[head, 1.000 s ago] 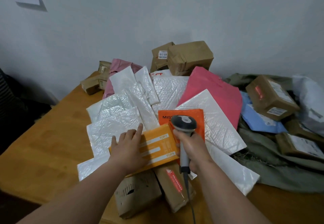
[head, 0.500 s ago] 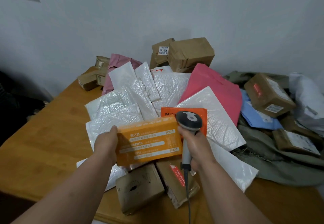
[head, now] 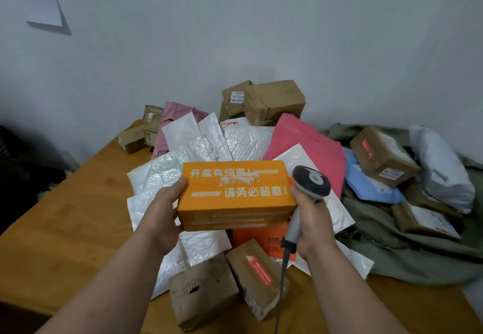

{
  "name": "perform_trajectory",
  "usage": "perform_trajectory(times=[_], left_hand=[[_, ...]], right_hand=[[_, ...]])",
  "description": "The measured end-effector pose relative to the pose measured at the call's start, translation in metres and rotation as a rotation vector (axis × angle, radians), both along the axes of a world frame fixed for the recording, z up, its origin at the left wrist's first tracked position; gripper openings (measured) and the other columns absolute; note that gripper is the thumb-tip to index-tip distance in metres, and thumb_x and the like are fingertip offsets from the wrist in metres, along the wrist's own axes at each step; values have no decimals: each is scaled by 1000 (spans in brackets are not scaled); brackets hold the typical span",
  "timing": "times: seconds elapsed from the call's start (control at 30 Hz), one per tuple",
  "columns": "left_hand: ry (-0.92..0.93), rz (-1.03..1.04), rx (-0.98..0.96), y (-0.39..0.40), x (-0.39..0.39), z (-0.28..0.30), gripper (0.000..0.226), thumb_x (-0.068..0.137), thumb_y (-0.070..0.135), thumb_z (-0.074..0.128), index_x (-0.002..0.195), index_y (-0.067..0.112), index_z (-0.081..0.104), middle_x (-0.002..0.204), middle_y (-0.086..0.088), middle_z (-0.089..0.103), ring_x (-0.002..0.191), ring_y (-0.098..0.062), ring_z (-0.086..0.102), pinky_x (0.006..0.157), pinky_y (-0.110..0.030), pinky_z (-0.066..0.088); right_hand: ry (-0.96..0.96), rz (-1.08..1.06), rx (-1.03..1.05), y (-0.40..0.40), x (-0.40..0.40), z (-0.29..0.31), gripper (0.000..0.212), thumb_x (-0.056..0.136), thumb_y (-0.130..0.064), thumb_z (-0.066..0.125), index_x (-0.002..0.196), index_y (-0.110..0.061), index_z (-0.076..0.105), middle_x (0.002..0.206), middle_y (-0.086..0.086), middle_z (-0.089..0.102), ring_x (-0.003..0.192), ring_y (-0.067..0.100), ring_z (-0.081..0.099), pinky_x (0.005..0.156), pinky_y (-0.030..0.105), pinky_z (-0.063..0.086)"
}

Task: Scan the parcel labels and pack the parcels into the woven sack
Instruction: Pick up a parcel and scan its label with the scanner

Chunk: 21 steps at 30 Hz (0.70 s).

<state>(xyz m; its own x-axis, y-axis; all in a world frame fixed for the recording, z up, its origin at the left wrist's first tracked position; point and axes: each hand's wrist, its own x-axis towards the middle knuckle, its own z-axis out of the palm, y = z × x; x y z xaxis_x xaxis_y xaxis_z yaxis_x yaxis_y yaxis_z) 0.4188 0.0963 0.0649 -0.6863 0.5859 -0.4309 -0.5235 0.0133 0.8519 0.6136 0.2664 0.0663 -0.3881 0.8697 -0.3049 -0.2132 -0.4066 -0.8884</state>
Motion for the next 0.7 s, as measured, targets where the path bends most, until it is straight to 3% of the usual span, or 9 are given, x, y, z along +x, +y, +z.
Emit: perform_trajectory(times=[0.1, 0.2, 0.27, 0.33, 0.43, 0.5, 0.57, 0.63, 0.7], left_hand=[[-4, -123, 70, -2, 7, 1, 53, 81, 55, 66, 125, 27, 65, 123, -7, 70, 119, -31, 61, 108, -50, 41], [5, -235, 182, -7, 9, 0, 66, 69, 41, 80, 129, 19, 64, 132, -16, 64, 127, -39, 55, 114, -52, 32], [66, -332, 230, -10, 6, 1, 78, 60, 31, 78, 135, 21, 59, 139, -15, 59, 133, -42, 47, 117, -57, 25], [139, -429, 217, -10, 4, 5, 88, 52, 21, 76, 136, 35, 57, 142, -6, 57, 134, -38, 46, 115, -65, 21], [100, -474, 222, -8, 4, 9, 102, 49, 9, 73, 141, 47, 49, 148, 11, 49, 139, -31, 40, 108, -74, 26], [5, -442, 289, -9, 4, 10, 96, 54, 13, 80, 140, 44, 50, 146, 11, 52, 136, -32, 43, 97, -74, 40], [-93, -345, 300, -6, 8, 15, 81, 58, 37, 92, 132, 35, 60, 141, 6, 57, 133, -33, 46, 90, -72, 45], [-106, -178, 185, 1, 14, 19, 67, 65, 56, 81, 121, 26, 62, 134, 0, 62, 127, -30, 51, 86, -63, 51], [-60, -51, 85, 7, 17, 19, 60, 67, 53, 74, 117, 22, 58, 125, -6, 66, 119, -27, 58, 87, -54, 53]], right_hand=[[1, -11, 10, 2, 10, 7, 40, 85, -26, 77, 123, -19, 65, 95, 2, 79, 80, 18, 77, 62, 33, 59], [-6, -24, -37, 6, 21, 9, 36, 87, -28, 75, 121, -17, 67, 85, 4, 78, 67, 18, 75, 53, 31, 57], [1, -13, -105, 9, 30, 10, 30, 88, -30, 73, 116, -18, 69, 75, 4, 76, 58, 18, 73, 46, 31, 55], [-11, 21, -137, 9, 36, 10, 25, 88, -34, 73, 109, -21, 70, 78, 6, 77, 65, 22, 74, 53, 38, 59], [-14, 42, -165, 7, 41, 10, 27, 88, -39, 73, 110, -26, 66, 100, 9, 76, 93, 31, 69, 78, 53, 58], [2, 35, -185, 5, 44, 11, 28, 88, -40, 72, 111, -28, 63, 110, 9, 71, 102, 34, 66, 86, 59, 55], [30, 31, -196, 2, 46, 11, 29, 89, -40, 72, 114, -28, 63, 114, 10, 70, 105, 34, 65, 88, 59, 54], [54, 29, -203, -3, 46, 9, 30, 89, -38, 71, 116, -28, 63, 115, 9, 70, 104, 33, 66, 83, 54, 56], [79, 35, -203, -8, 44, 10, 28, 89, -35, 70, 116, -28, 64, 113, 10, 71, 104, 32, 67, 81, 52, 57]])
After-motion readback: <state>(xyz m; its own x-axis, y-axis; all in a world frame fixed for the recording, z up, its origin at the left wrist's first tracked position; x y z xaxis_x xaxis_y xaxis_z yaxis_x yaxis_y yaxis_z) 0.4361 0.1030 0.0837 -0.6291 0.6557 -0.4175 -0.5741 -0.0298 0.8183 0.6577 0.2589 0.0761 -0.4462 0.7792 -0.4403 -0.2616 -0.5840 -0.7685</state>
